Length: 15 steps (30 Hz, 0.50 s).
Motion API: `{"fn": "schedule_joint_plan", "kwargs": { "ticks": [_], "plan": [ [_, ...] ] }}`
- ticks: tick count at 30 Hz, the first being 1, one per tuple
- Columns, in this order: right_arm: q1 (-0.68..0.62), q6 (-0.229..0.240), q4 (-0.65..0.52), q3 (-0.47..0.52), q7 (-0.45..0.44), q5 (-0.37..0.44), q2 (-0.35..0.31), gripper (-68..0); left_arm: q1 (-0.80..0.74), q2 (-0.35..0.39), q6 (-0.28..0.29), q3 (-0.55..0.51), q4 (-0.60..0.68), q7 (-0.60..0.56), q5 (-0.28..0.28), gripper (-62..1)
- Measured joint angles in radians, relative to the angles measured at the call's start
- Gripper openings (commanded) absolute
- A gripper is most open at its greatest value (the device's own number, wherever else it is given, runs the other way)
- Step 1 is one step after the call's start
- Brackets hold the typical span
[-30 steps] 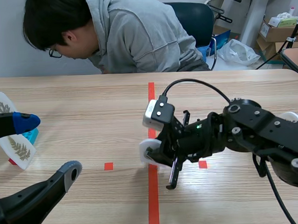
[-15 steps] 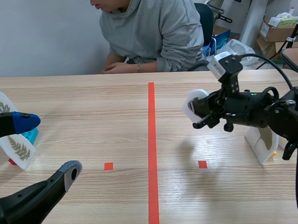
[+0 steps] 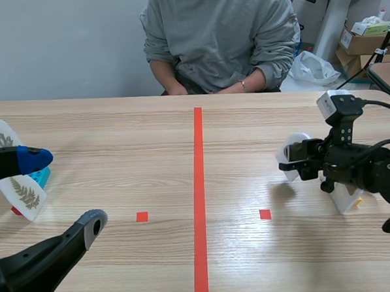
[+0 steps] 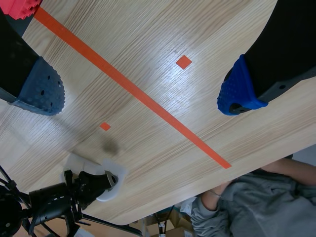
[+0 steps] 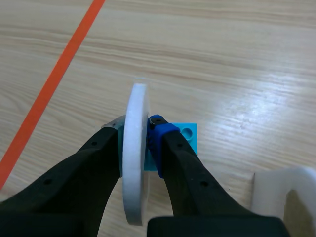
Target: Do the leaf sorting experiment
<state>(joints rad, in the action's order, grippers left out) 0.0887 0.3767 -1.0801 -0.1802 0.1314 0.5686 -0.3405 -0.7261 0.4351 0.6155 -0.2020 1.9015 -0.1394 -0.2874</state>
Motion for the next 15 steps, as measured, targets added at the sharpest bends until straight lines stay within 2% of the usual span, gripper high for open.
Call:
{"fn": "schedule_joint_plan", "kwargs": {
  "ticks": [4,9,13,15],
  "plan": [
    [-0.007,0.000,0.000,0.000,-0.006,-0.002,0.000,-66.7,0.000,0.000,0.000,0.000,0.000,0.000,0.000,1.4],
    [-0.021,-0.058,-0.009,0.001,-0.007,-0.003,0.000,-66.7,0.000,0.000,0.000,0.000,0.000,-0.003,0.000,1.4],
    [-0.032,-0.075,-0.015,0.002,-0.011,-0.003,0.000,-66.6,0.000,0.000,0.000,0.000,0.000,-0.003,0.000,1.4],
    [-0.034,-0.075,-0.016,0.002,-0.014,-0.003,0.000,-64.3,0.000,0.000,0.000,0.000,0.000,-0.003,0.000,1.4]
  ]
}}
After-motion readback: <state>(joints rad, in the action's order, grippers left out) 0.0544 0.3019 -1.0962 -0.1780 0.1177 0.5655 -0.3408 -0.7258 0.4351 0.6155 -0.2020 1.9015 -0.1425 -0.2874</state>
